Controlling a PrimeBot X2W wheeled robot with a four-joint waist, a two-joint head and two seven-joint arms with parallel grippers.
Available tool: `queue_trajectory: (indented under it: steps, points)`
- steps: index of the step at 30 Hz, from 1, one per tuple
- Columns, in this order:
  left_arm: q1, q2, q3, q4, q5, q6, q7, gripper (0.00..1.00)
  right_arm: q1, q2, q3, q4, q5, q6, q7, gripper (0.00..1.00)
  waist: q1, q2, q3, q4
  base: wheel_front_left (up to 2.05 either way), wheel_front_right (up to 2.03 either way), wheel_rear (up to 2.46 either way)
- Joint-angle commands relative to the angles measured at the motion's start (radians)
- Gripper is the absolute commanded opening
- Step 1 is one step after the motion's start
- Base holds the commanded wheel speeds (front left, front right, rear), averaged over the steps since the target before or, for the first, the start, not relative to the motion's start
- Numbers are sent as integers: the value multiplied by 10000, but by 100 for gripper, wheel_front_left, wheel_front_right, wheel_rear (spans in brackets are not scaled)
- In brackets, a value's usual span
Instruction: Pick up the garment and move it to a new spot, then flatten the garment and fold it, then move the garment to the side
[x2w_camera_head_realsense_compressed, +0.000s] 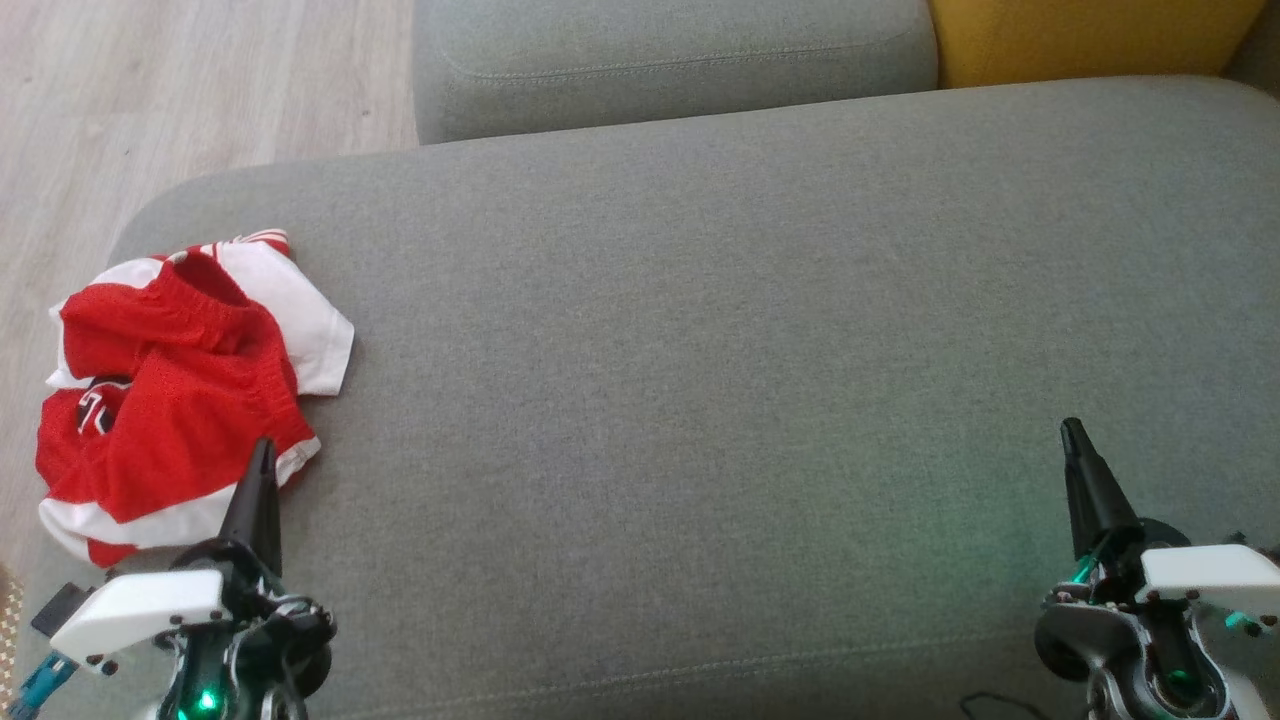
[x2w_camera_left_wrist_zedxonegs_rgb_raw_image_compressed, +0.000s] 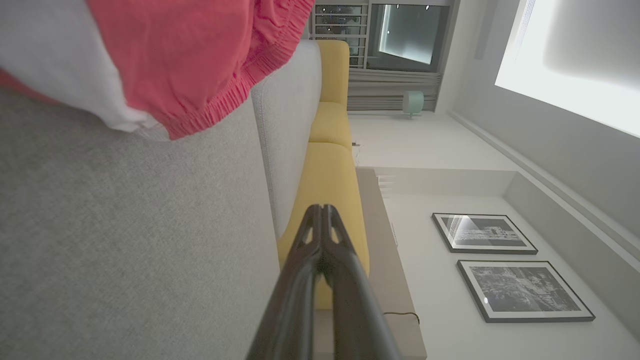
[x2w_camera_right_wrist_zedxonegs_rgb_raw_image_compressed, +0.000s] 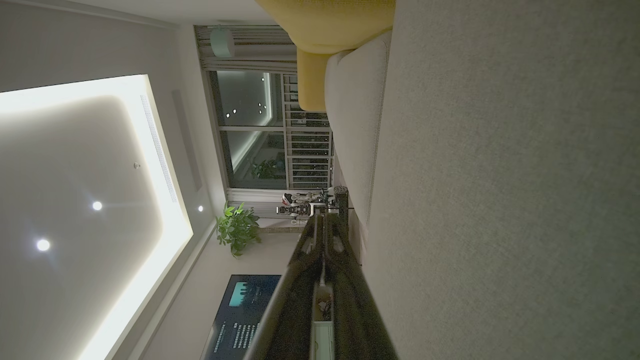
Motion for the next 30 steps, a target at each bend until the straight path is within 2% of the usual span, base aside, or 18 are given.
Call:
queue_trajectory:
  steps: [1,4,5,10,21,30]
  points:
    - [-533,83,342,-293,115,-73,75,0,-508,-39,189,-326,-98,0,56,0,0,0,0,0,0,0,0]
    - [-533,83,342,-293,115,-73,75,0,-508,-39,189,-326,-98,0,56,0,0,0,0,0,0,0,0]
    - [-1,0,0,-1,0,0,0,100,-1,0,1,-1,0,0,0,100,0,0,0,0,0,0,0]
    - [447,-86,-44,657,-12,17,-25,100,371,99,76,672,2,2,-14,100,0,0,4,0,0,0,0]
    - [435,-72,-217,350,276,10,-321,100,260,88,386,421,-183,2,-310,100,0,0,30,-6,0,0,0]
    - [377,-60,-217,-134,1965,195,-584,100,138,78,596,196,-1736,2,-575,100,0,0,65,6,0,0,0]
